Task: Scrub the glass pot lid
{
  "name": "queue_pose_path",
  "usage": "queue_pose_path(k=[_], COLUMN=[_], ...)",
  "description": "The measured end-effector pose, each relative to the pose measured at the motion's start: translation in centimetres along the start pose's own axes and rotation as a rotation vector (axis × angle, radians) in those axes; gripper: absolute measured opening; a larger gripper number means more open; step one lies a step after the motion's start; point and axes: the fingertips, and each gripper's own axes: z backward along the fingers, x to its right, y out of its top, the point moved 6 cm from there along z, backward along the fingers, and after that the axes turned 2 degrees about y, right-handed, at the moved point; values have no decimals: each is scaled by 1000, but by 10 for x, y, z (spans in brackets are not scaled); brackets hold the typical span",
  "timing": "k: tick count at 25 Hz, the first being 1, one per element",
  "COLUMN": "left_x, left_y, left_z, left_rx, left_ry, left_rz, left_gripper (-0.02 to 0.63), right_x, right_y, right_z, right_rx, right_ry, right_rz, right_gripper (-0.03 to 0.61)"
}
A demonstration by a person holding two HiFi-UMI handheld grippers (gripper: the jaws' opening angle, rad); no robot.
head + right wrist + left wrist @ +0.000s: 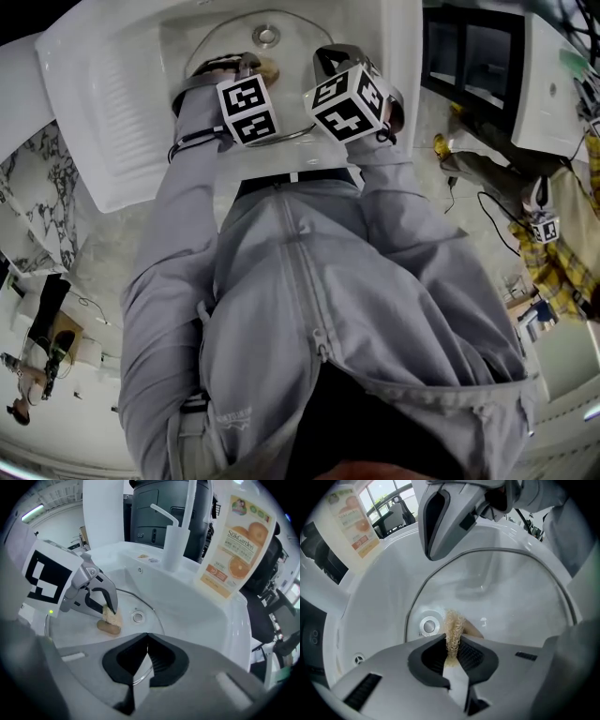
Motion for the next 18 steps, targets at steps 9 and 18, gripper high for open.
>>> queue_pose_path(k=[9,18], left_x=[39,67], left_y=[10,23], left_z=[35,63], left_rx=[28,43], left_ry=[-109,-208], left_rz=[0,13], left_gripper=[37,37], right_x=[-17,-20], right_y=[-6,-7], right_z=[21,36], right_rx=[16,35], right_ry=[-14,-14], right_rz=[12,38], right_gripper=[5,5])
